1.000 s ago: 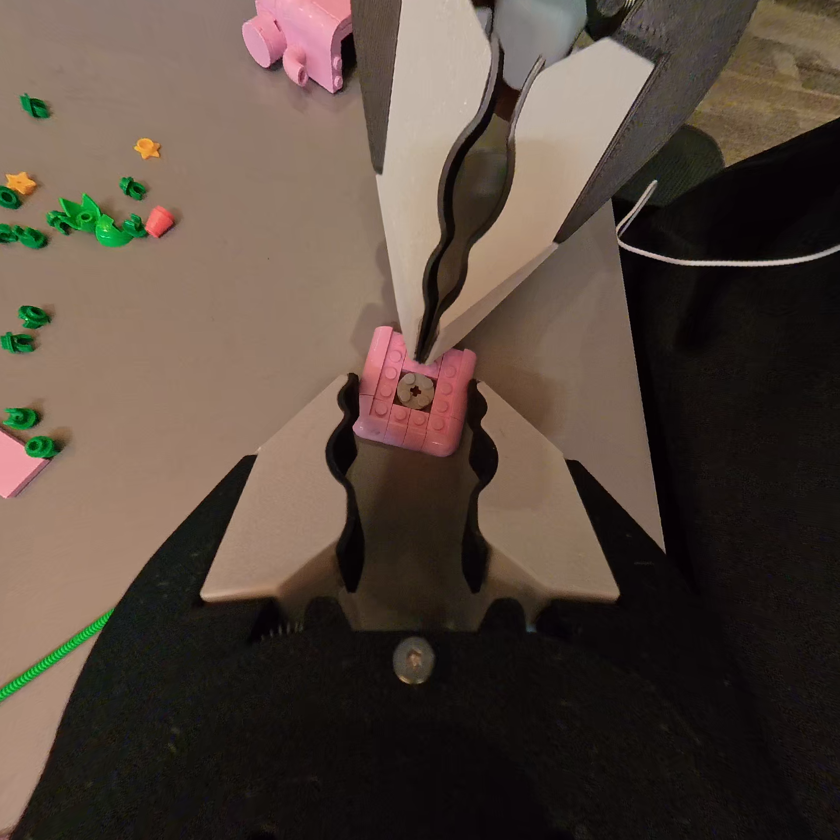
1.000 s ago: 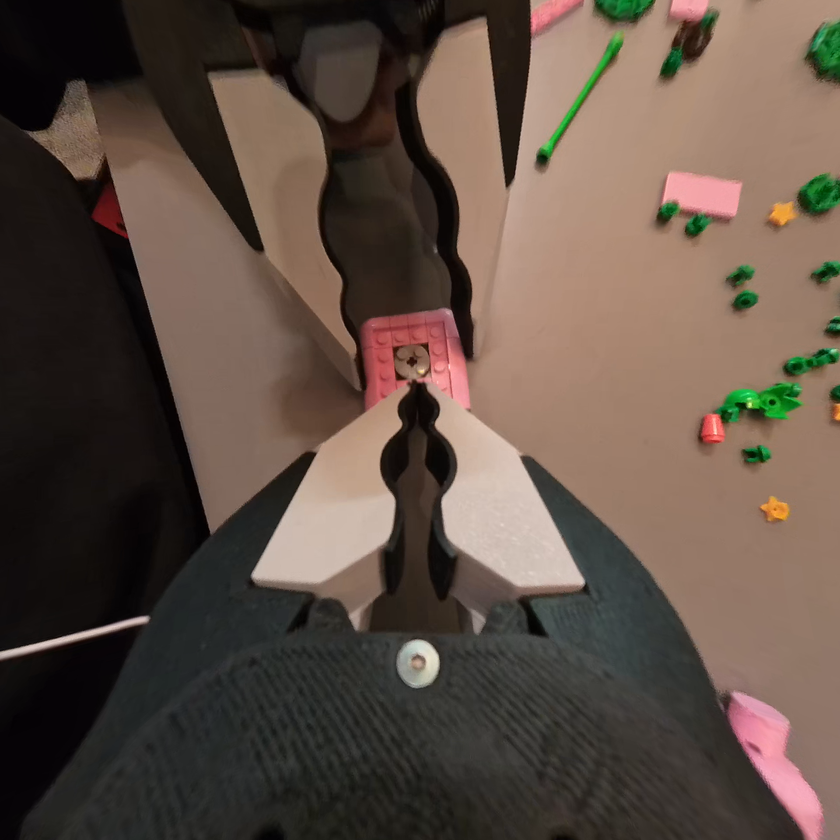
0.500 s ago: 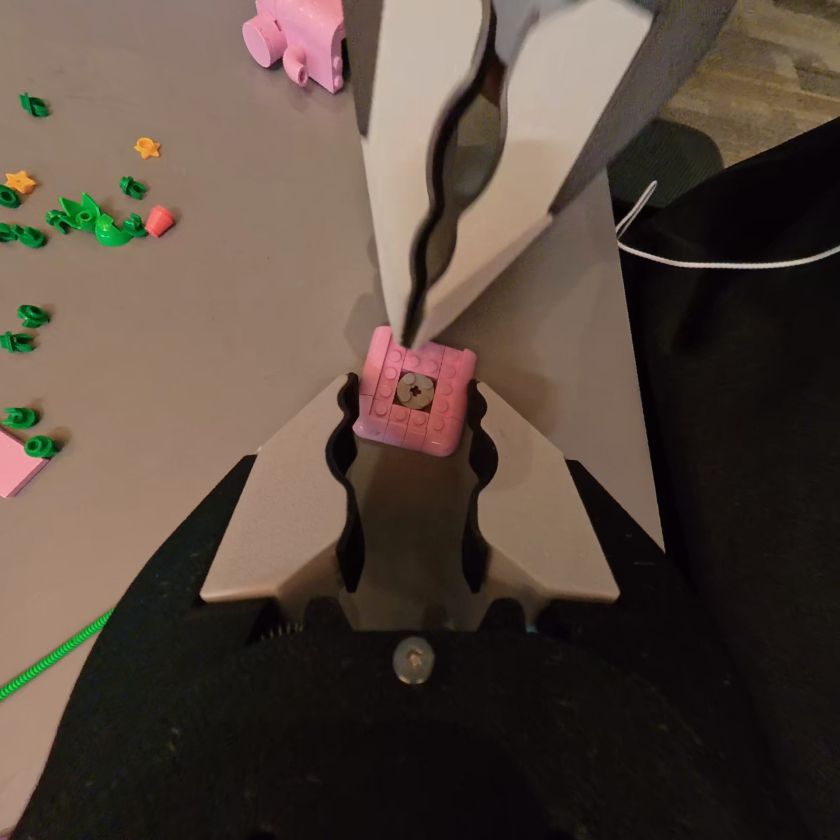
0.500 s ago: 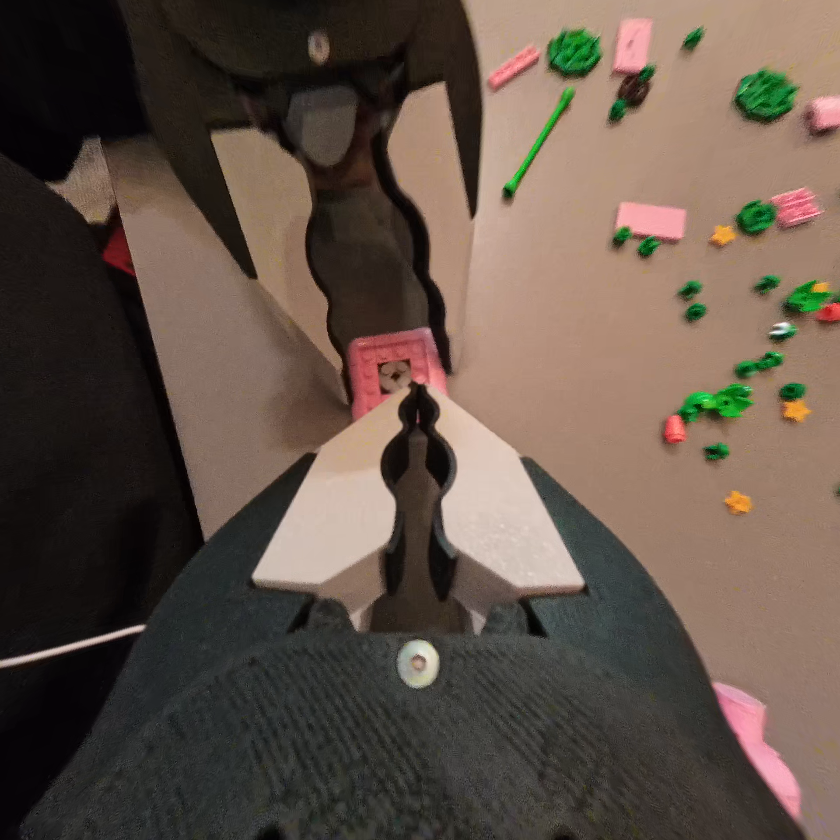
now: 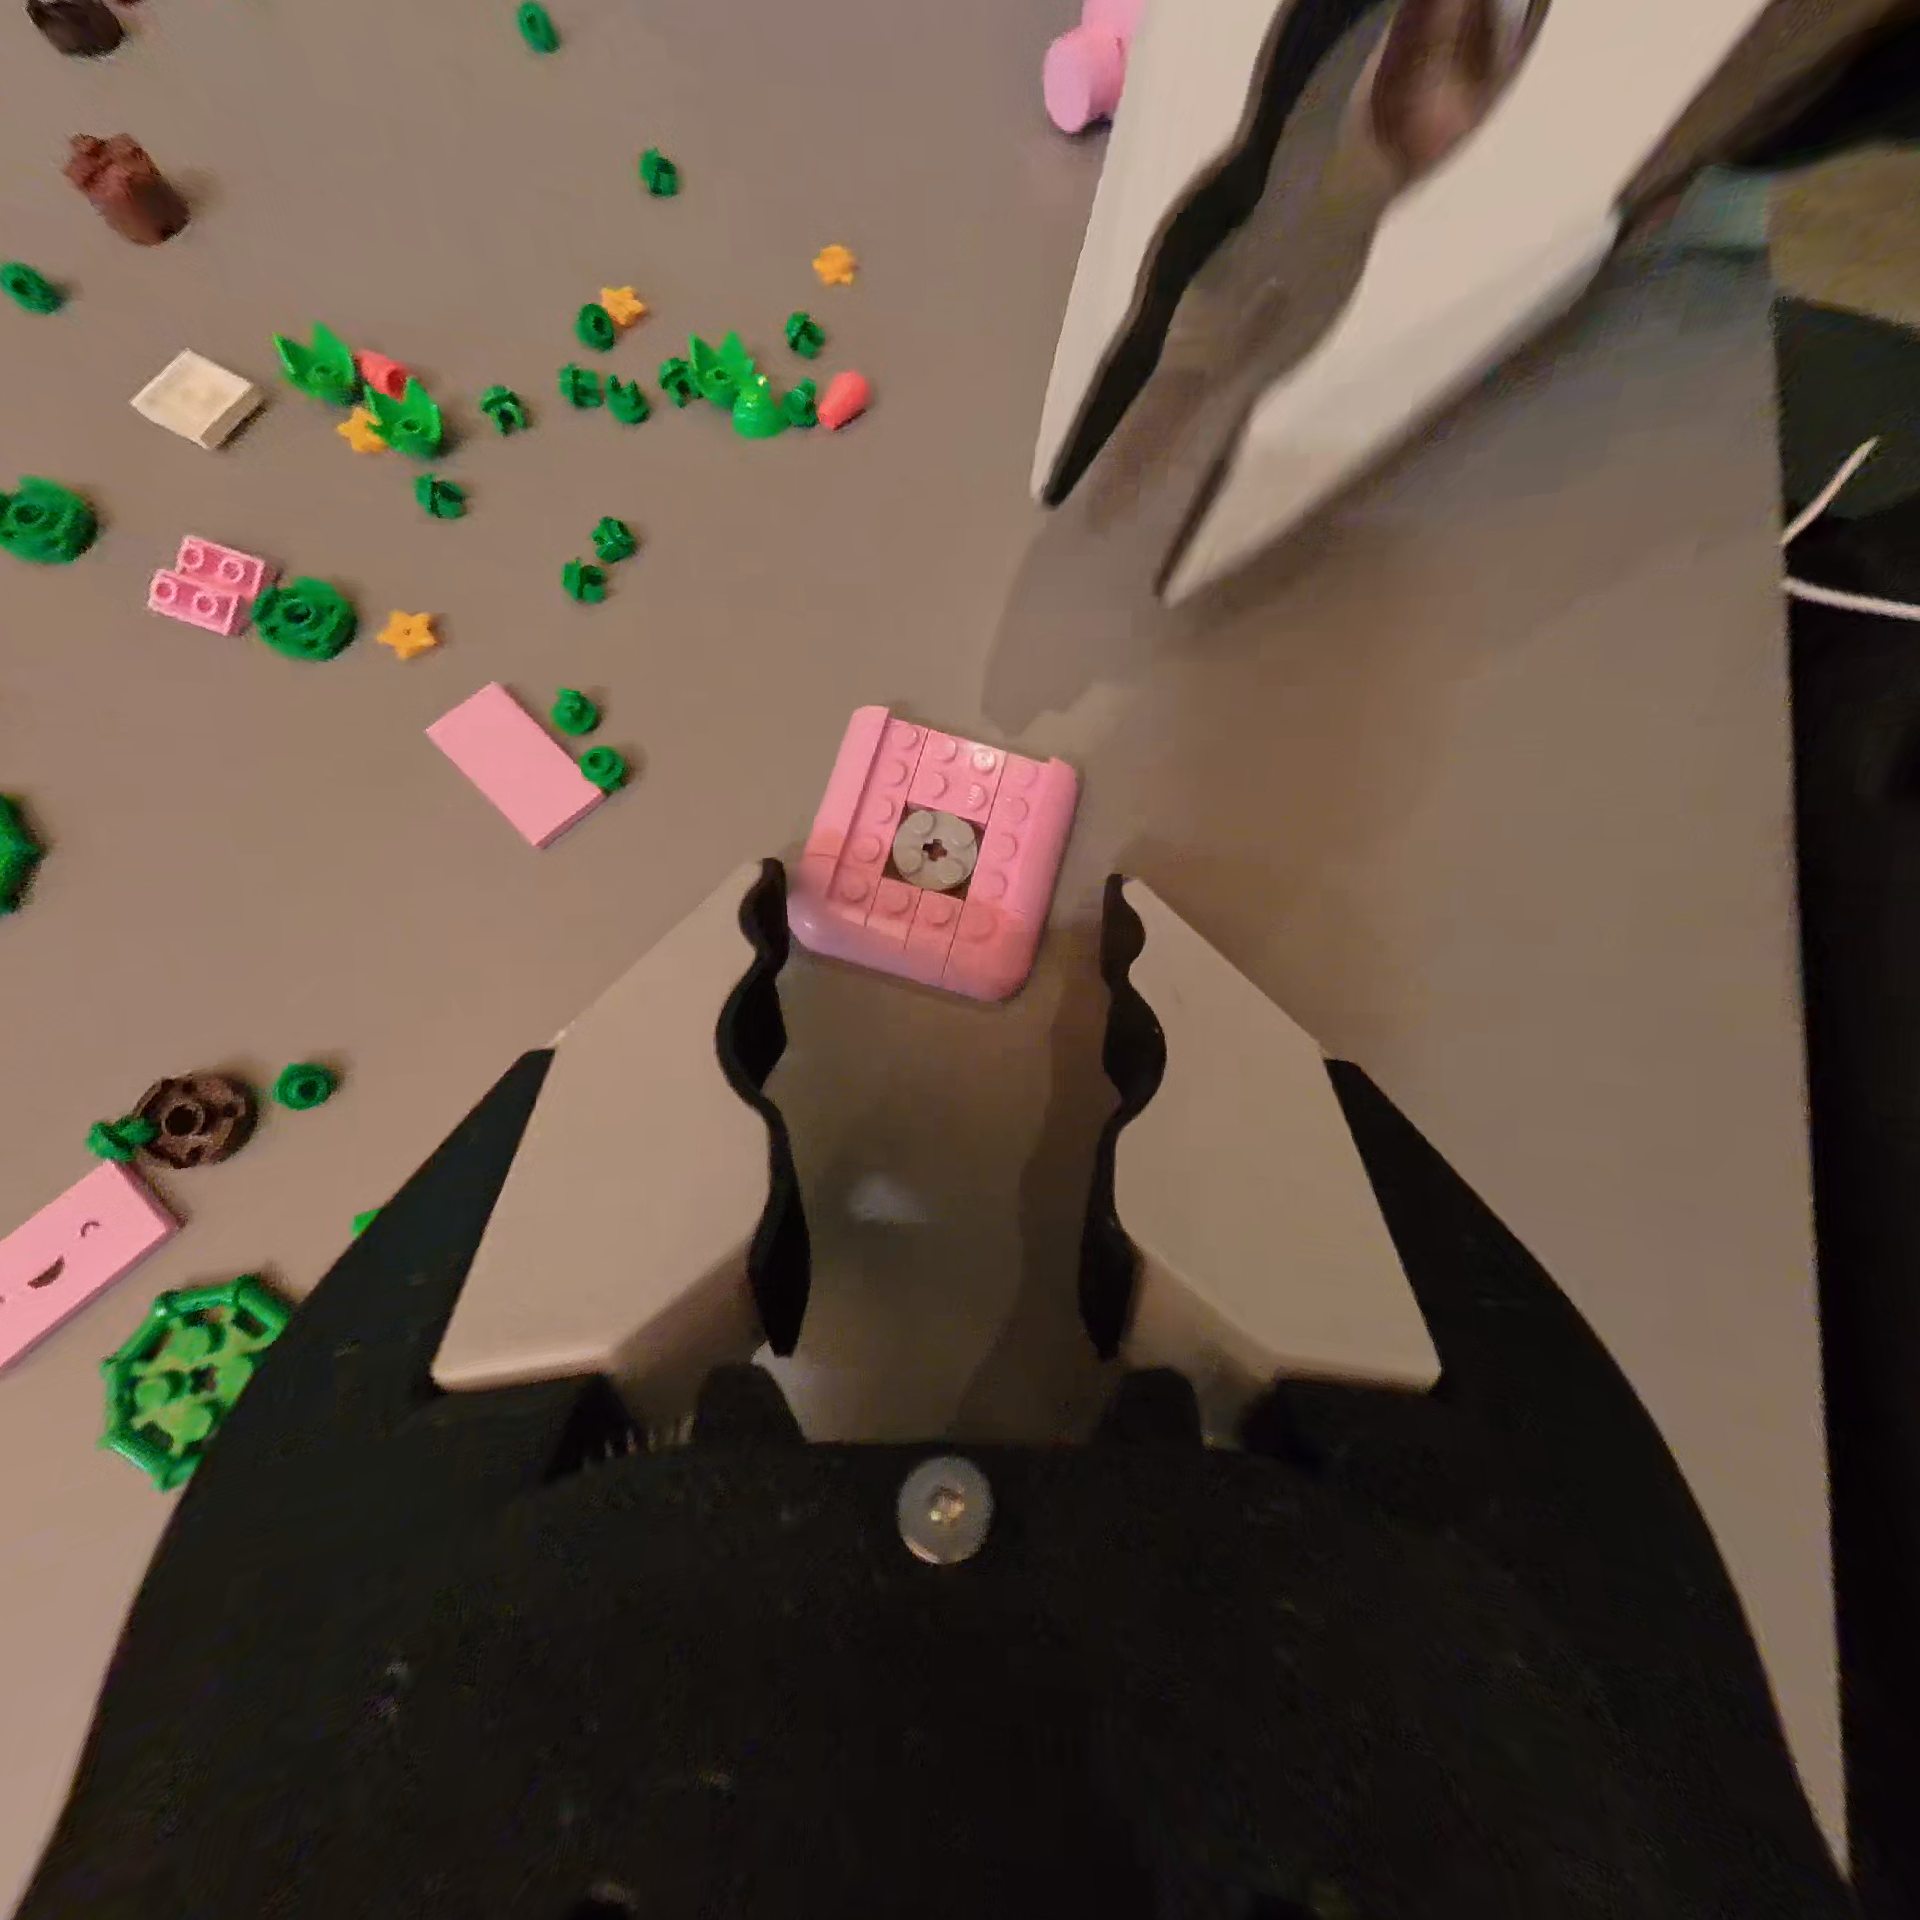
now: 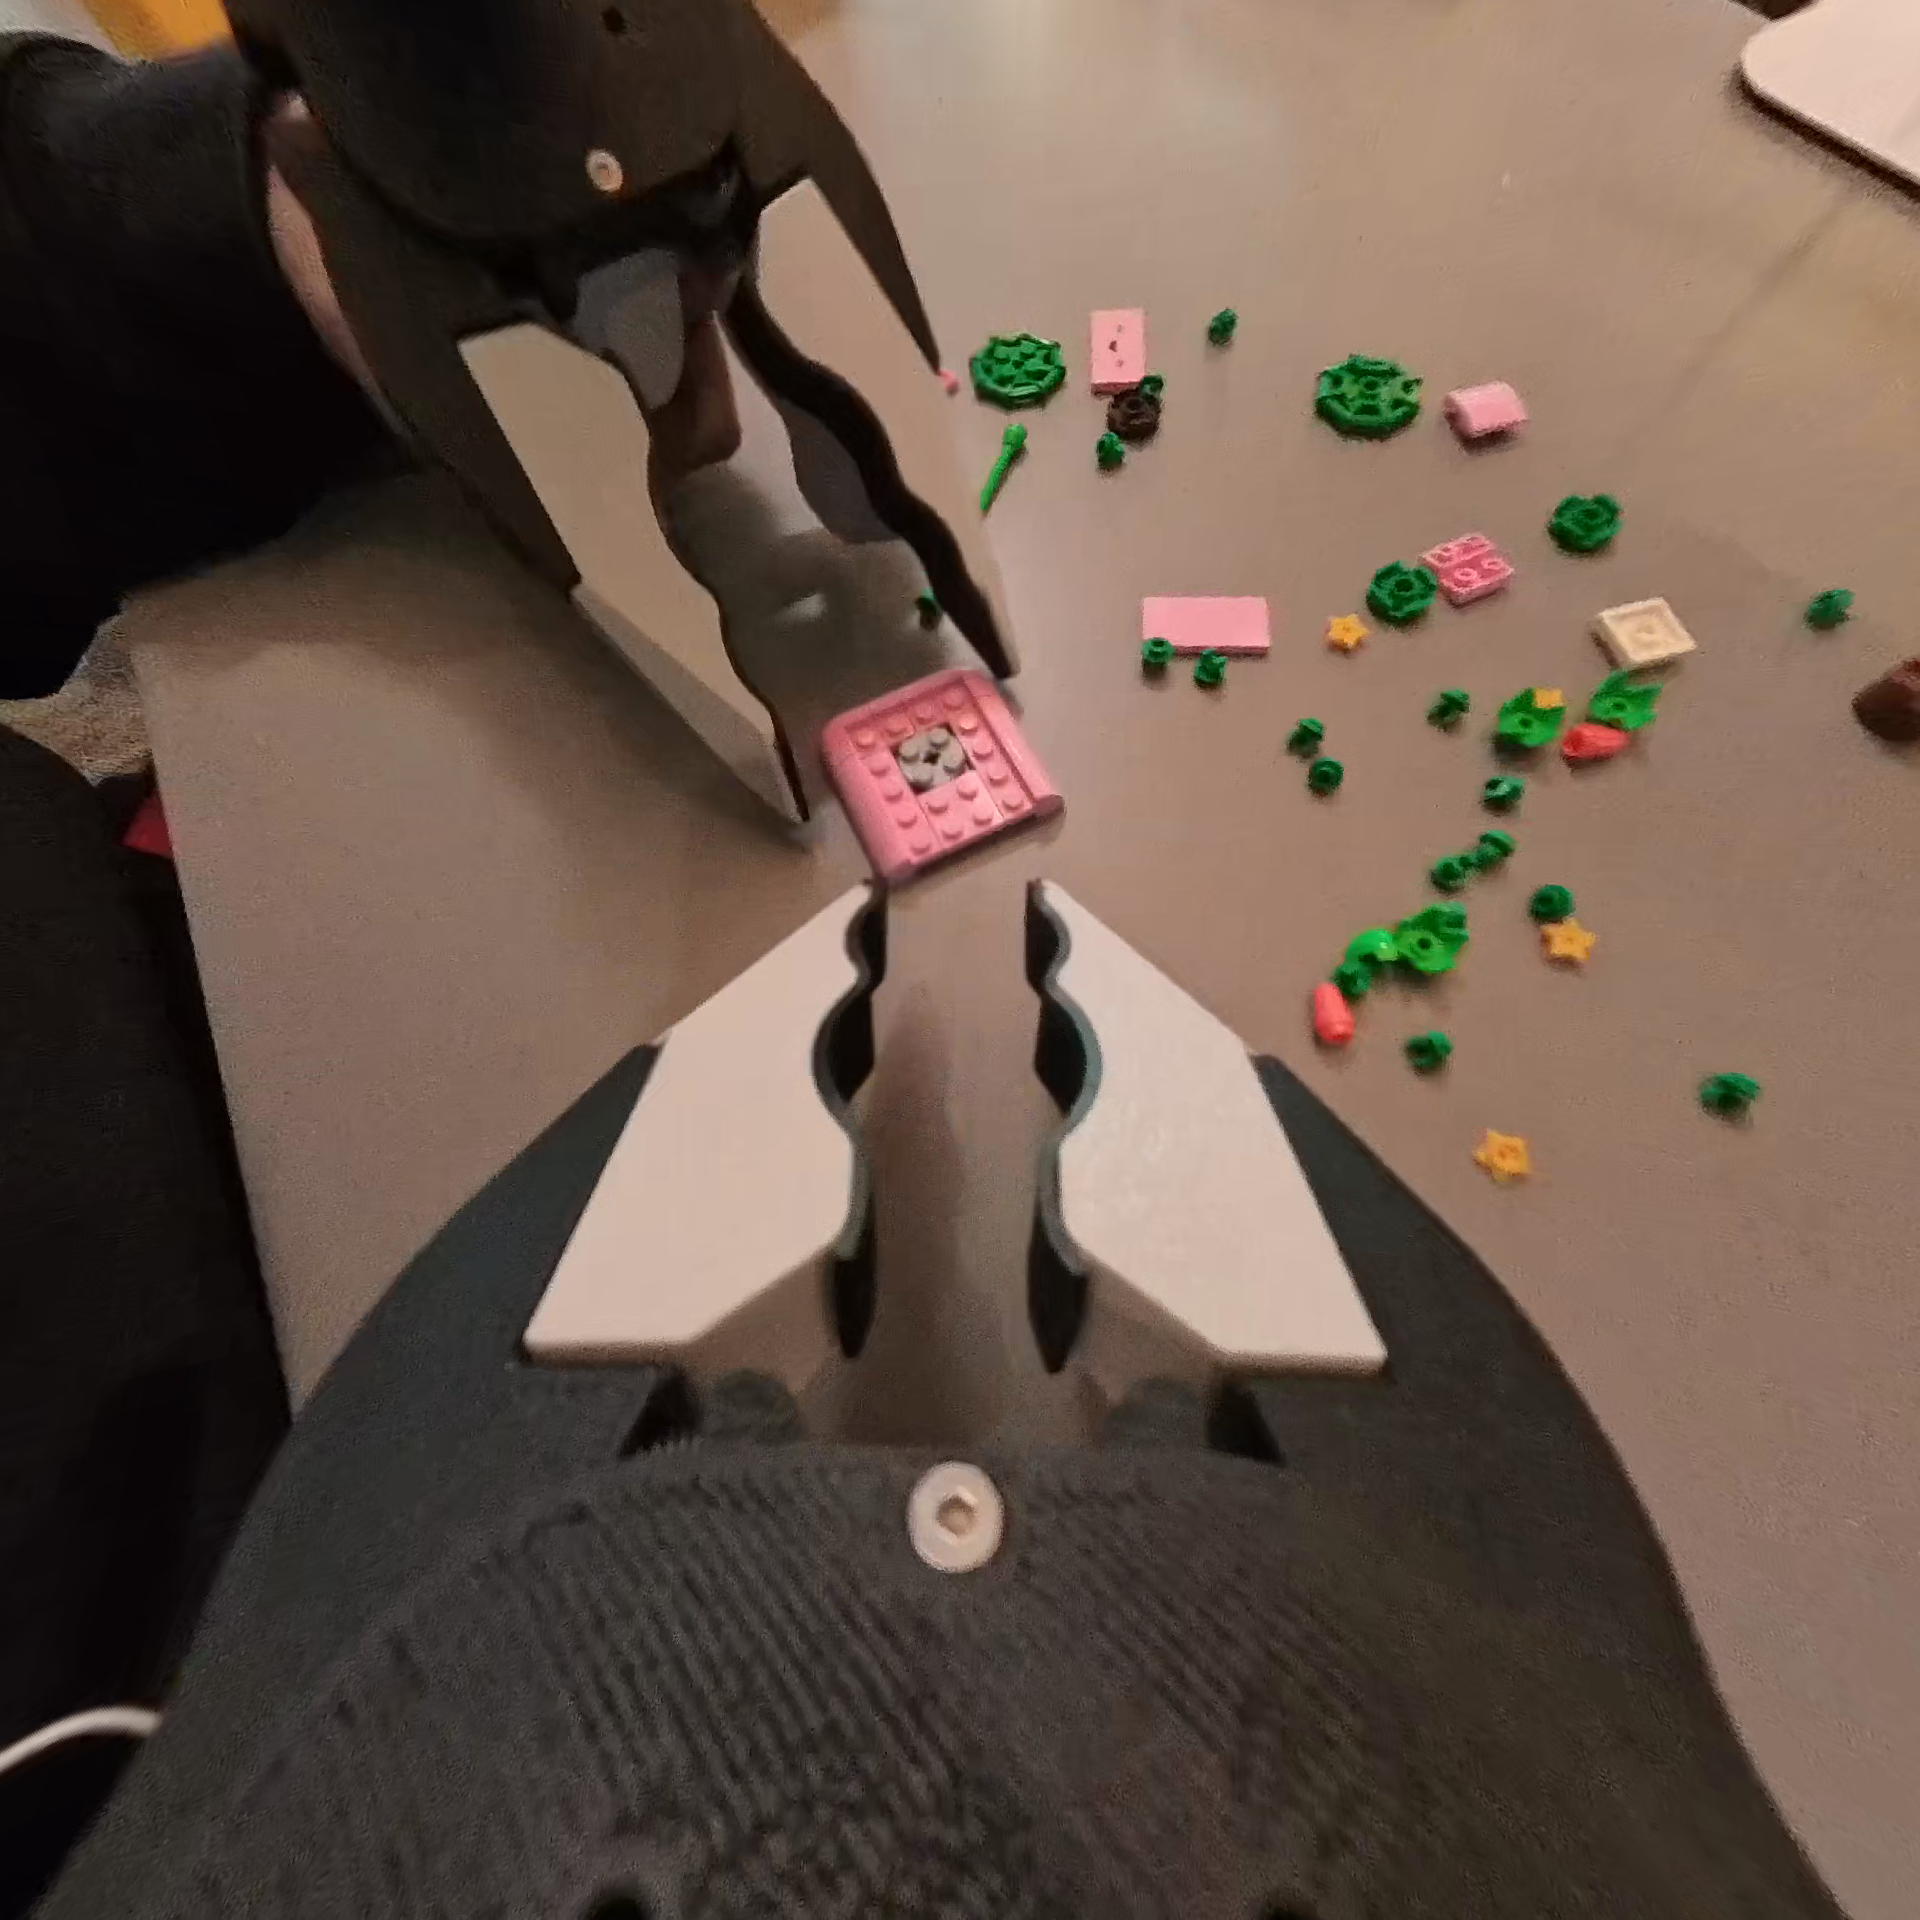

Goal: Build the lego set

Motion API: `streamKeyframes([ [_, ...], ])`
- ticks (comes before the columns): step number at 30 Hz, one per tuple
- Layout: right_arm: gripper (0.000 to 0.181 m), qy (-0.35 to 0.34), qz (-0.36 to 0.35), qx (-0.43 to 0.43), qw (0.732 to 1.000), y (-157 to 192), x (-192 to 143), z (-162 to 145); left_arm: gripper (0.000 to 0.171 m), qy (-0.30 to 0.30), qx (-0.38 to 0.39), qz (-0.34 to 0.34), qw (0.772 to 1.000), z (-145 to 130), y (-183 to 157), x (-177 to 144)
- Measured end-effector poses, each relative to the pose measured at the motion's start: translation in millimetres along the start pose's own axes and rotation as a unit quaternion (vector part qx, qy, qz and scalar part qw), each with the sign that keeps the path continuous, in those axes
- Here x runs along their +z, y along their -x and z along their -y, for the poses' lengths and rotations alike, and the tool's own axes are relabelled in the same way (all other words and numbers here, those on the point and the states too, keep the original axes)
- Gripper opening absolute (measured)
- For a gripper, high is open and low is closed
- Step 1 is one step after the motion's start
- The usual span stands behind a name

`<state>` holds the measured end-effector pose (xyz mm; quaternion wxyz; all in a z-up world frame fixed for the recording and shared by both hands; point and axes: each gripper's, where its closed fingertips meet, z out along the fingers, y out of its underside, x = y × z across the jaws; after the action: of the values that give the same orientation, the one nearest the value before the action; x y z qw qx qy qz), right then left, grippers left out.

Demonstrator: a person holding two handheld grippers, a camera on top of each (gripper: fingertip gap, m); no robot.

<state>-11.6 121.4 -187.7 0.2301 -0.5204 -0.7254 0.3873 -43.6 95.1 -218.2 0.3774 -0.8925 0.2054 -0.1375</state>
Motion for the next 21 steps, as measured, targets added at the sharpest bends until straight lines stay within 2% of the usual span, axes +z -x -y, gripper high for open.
streamKeyframes([
  [3,0.064,-0.004,0.020,-0.005,1.000,5.9,25.0,3.1,0.060,-0.012,-0.009,0.000,1.000,-0.7,4.5,-6.5],
  [5,0.081,0.016,0.033,-0.004,0.999,7.8,39.9,0.7,0.059,0.016,-0.003,0.040,0.999,-9.7,16.4,-4.6],
  [7,0.098,0.043,0.030,-0.022,0.998,6.1,49.4,-2.9,0.053,0.012,-0.002,0.052,0.999,-7.4,19.5,-4.3],
  [13,0.083,0.067,0.018,-0.065,0.995,13.8,44.1,-11.8,0.053,0.007,-0.010,0.054,0.998,-8.1,23.6,-7.4],
  [16,0.065,0.076,0.023,-0.062,0.995,16.5,32.9,-18.7,0.051,0.006,-0.020,0.058,0.998,-9.4,28.0,-9.5],
  [20,0.053,0.074,0.114,-0.007,0.991,44.7,16.0,-20.6,0.048,0.005,-0.021,0.064,0.998,-10.7,31.7,-11.7],
  [21,0.053,0.067,0.117,-0.003,0.991,44.0,12.3,-17.0,0.048,0.004,-0.022,0.063,0.998,-10.5,31.4,-11.7],
])
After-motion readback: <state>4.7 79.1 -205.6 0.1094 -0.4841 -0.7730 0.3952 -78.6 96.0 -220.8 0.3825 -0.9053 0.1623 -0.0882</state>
